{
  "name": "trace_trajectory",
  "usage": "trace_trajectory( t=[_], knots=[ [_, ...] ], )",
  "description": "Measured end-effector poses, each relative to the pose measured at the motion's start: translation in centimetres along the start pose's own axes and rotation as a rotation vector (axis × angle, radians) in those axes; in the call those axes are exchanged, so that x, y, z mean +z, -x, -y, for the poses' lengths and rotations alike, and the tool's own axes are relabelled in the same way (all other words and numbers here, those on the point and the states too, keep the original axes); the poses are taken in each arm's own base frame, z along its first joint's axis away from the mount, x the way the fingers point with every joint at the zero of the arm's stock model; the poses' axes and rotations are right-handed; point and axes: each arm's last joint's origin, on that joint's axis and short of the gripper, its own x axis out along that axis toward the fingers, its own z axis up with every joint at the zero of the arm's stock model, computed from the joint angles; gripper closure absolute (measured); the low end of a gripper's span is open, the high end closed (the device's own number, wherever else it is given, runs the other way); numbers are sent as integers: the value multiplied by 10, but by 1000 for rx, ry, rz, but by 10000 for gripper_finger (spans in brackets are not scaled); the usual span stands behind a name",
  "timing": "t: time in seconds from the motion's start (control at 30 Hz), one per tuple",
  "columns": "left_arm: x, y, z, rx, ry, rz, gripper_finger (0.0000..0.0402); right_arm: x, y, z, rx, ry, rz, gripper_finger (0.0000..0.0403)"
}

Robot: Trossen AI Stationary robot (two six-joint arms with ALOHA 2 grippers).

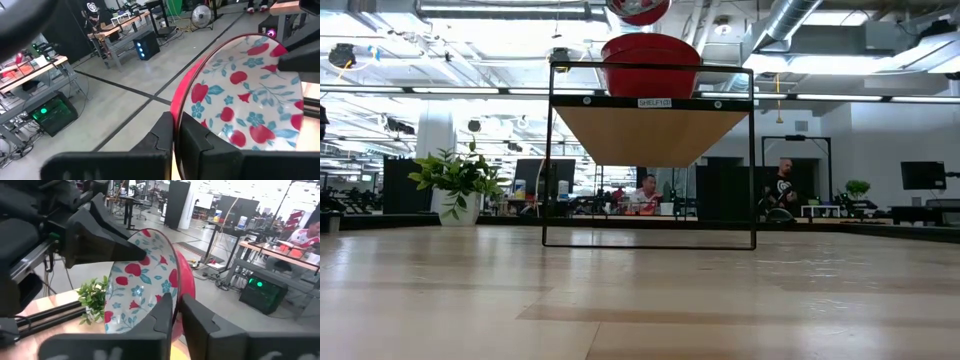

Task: Pick & Place Mini bowls
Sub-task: Stack the red patterned bowl on top of the red patterned bowls on the shelf

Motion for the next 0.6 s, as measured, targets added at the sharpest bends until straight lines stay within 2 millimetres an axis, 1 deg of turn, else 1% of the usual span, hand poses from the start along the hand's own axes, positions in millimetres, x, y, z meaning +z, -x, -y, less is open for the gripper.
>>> trace_trajectory(
  t=[0.2,0.33,0.5,0.6],
  knots=[
    [1,0,0,-10,5,8,394,-1,-3,2,1,-35,-5,325],
    [2,2,3,-43,8,22,394,-3,-7,4,-7,-76,-11,300],
    [3,4,8,-80,8,34,394,-3,-9,6,-10,-126,-10,292],
    [3,5,10,-81,7,35,393,-4,-10,7,-2,-151,-20,309]
  ],
)
